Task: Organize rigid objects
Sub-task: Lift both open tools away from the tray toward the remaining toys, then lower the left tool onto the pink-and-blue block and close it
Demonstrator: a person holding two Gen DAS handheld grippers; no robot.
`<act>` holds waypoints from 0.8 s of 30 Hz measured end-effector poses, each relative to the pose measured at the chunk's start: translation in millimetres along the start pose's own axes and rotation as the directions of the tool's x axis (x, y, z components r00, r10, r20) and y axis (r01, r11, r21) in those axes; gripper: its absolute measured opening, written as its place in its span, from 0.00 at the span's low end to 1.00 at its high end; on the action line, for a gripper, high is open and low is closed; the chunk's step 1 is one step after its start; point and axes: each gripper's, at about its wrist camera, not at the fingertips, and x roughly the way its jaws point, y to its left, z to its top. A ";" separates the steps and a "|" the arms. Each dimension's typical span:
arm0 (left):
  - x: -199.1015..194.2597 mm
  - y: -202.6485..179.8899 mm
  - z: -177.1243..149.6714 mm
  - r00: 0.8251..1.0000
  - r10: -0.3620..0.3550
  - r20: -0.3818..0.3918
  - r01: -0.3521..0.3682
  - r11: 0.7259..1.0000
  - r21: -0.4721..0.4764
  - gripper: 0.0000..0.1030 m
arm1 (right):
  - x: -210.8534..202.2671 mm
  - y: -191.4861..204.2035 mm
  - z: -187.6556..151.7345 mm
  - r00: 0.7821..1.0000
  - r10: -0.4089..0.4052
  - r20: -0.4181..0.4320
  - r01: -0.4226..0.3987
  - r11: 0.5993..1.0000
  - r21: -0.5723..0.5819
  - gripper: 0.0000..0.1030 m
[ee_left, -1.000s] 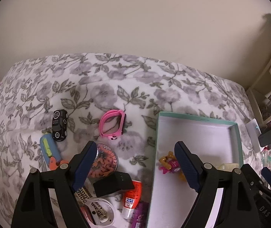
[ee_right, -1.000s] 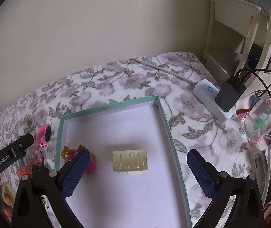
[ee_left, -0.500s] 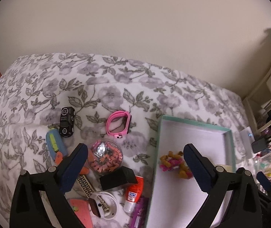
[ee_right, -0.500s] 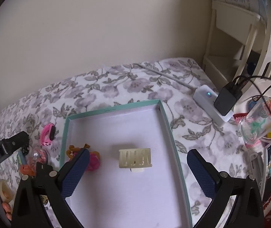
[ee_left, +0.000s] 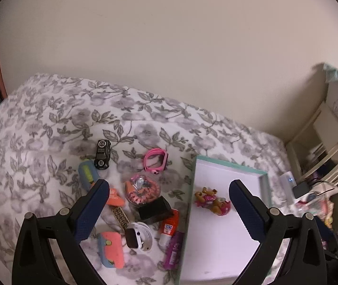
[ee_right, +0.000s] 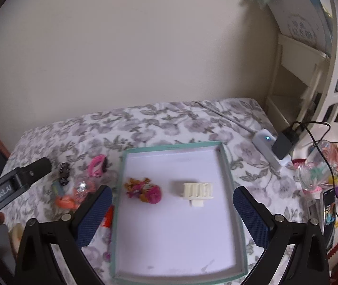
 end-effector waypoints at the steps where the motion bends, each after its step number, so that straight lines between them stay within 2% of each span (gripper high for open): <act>1: -3.5 6.0 -2.7 1.000 -0.017 0.000 0.017 1.000 -0.014 0.98 | -3.3 2.8 -2.1 1.000 0.011 0.003 -0.011 1.000 0.002 1.00; 4: -12.5 18.0 -8.5 1.000 -0.009 -0.009 0.008 1.000 -0.027 0.98 | -10.3 18.8 -9.8 0.999 0.048 0.003 -0.048 0.999 -0.003 1.00; 9: -23.3 32.4 -18.2 0.992 0.127 -0.026 -0.127 0.992 0.011 0.98 | -12.7 45.6 -20.4 0.995 0.095 -0.018 -0.095 0.995 -0.031 1.00; 14: -16.8 59.9 -30.9 0.969 0.232 -0.081 -0.233 0.972 0.004 0.98 | -4.1 74.1 -34.5 0.987 0.154 -0.055 -0.158 0.985 -0.069 1.00; 19: 5.3 92.3 -44.0 0.948 0.258 -0.185 -0.274 0.959 -0.067 0.98 | 18.4 97.0 -49.1 0.976 0.185 -0.117 -0.197 0.975 -0.104 0.99; 24: 32.1 107.5 -57.7 0.927 0.242 -0.287 -0.283 0.952 -0.112 0.98 | 41.5 110.8 -60.5 0.962 0.208 -0.178 -0.229 0.968 -0.107 0.96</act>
